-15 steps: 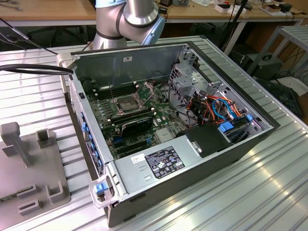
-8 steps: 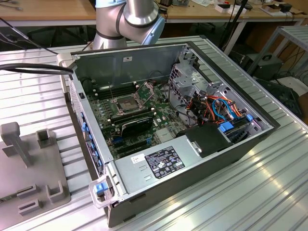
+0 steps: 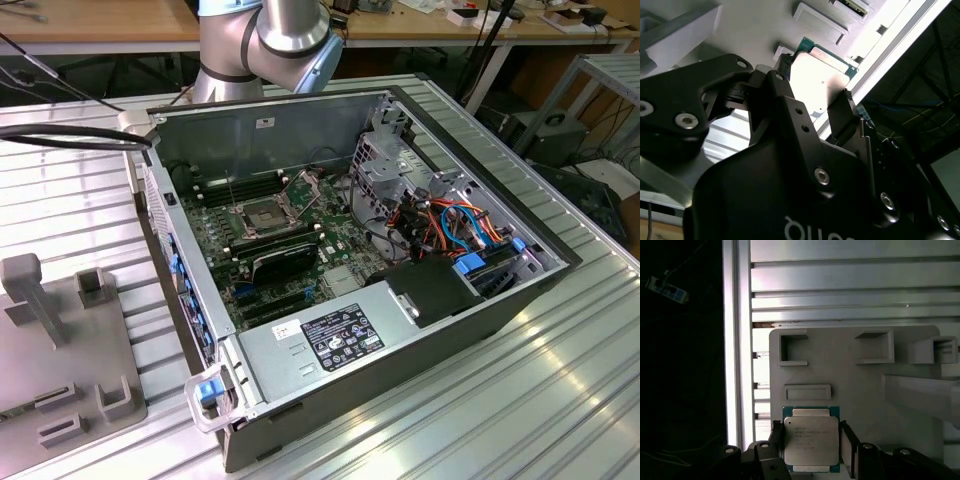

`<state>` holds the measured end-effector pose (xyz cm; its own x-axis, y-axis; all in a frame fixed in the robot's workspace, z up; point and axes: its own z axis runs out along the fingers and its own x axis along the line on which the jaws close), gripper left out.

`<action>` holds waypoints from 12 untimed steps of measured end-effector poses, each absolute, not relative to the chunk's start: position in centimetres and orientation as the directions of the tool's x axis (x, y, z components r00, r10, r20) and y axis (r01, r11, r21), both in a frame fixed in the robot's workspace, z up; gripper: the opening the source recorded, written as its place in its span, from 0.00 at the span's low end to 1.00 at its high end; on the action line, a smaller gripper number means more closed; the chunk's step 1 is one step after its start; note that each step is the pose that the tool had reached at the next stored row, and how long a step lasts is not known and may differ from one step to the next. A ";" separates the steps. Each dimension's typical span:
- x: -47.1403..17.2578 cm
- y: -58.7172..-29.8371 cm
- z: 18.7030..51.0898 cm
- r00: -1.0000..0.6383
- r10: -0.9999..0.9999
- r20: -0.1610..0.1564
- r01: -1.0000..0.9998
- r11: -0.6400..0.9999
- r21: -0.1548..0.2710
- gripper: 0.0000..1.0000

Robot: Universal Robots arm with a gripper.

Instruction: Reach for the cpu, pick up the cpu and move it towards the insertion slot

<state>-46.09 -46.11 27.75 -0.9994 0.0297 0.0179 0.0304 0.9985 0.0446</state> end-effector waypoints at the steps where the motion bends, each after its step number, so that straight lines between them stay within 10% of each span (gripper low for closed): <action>1: -46.1 -46.1 27.8 -0.999 0.030 0.018 0.030 0.999 0.045 0.55; 12: -46.1 -46.1 28.9 -0.999 0.030 0.018 0.030 0.999 0.045 0.55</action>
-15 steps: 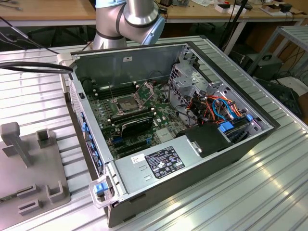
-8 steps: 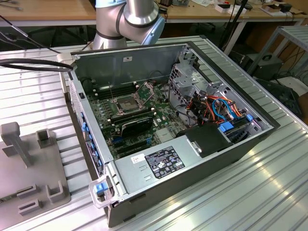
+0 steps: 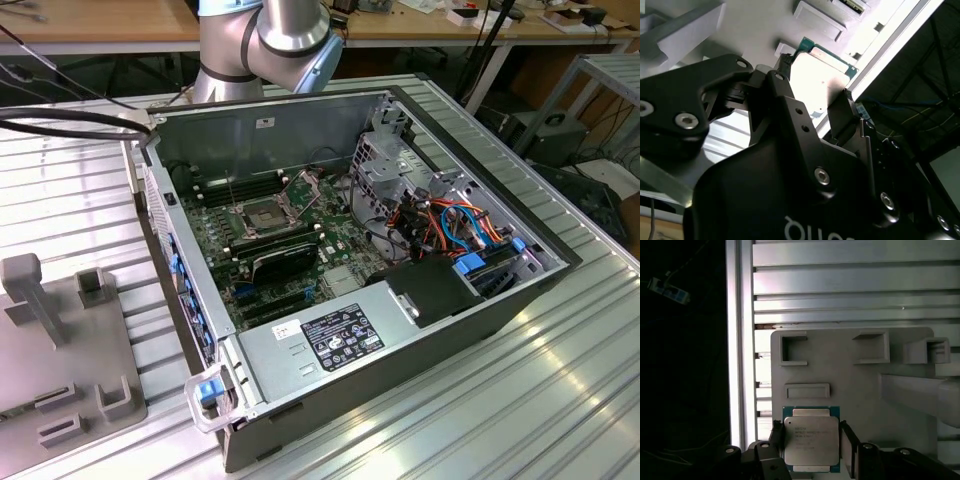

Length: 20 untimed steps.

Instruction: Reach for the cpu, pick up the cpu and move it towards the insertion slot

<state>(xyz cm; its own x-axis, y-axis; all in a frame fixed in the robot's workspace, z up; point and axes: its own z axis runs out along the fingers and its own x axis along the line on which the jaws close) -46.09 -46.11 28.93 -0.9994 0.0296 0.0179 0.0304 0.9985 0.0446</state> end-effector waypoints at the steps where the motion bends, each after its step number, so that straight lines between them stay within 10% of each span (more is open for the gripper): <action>1: -46.1 -46.1 29.1 -0.999 0.030 0.018 0.030 0.999 0.044 0.55; 20: -46.1 -46.1 30.6 -0.999 0.030 0.018 0.030 0.999 0.045 0.55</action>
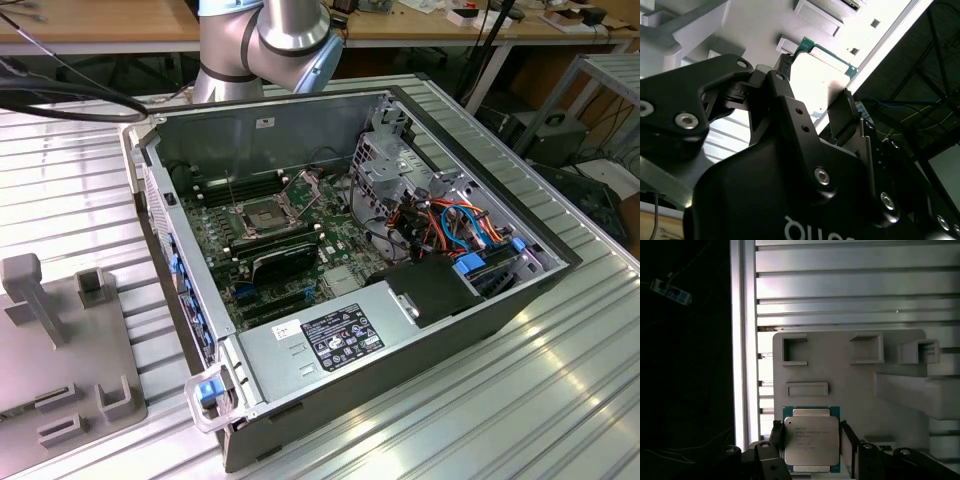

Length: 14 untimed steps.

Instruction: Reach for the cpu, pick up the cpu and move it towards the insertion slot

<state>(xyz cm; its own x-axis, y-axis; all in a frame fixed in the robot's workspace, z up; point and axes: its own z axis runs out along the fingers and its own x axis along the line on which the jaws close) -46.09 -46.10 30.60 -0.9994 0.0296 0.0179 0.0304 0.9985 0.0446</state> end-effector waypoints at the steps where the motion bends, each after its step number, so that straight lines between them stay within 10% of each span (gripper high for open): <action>1: -46.1 -46.1 30.6 -0.999 0.030 0.018 0.030 0.999 0.045 0.55; 14: -46.1 -46.1 31.1 -0.999 0.030 0.018 0.030 0.999 0.045 0.55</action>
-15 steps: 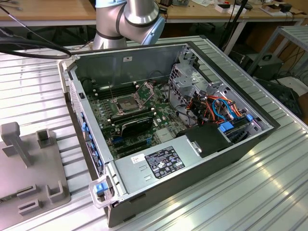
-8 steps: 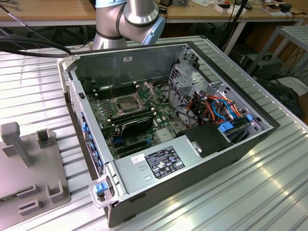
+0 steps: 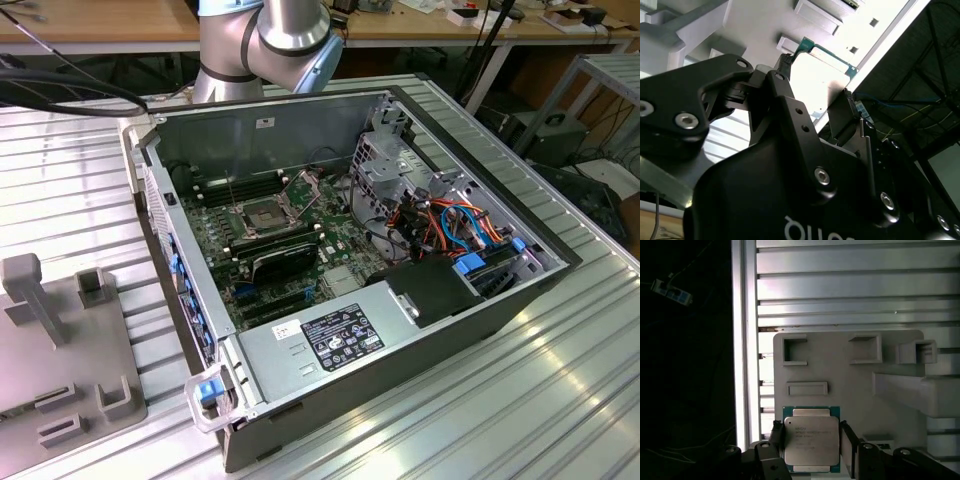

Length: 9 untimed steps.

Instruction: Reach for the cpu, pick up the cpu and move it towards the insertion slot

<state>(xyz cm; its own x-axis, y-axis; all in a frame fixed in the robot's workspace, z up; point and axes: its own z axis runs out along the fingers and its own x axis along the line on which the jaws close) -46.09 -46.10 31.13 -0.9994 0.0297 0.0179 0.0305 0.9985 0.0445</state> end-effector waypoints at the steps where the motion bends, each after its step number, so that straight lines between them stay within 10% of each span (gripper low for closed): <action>1: -46.1 -46.1 31.2 -0.999 0.030 0.018 0.030 0.999 0.045 0.55; 9: -46.1 -46.1 31.6 -0.999 0.030 0.018 0.030 0.999 0.045 0.55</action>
<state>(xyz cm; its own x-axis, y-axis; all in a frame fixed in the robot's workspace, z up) -46.09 -46.10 31.60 -0.9994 0.0296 0.0180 0.0304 0.9985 0.0445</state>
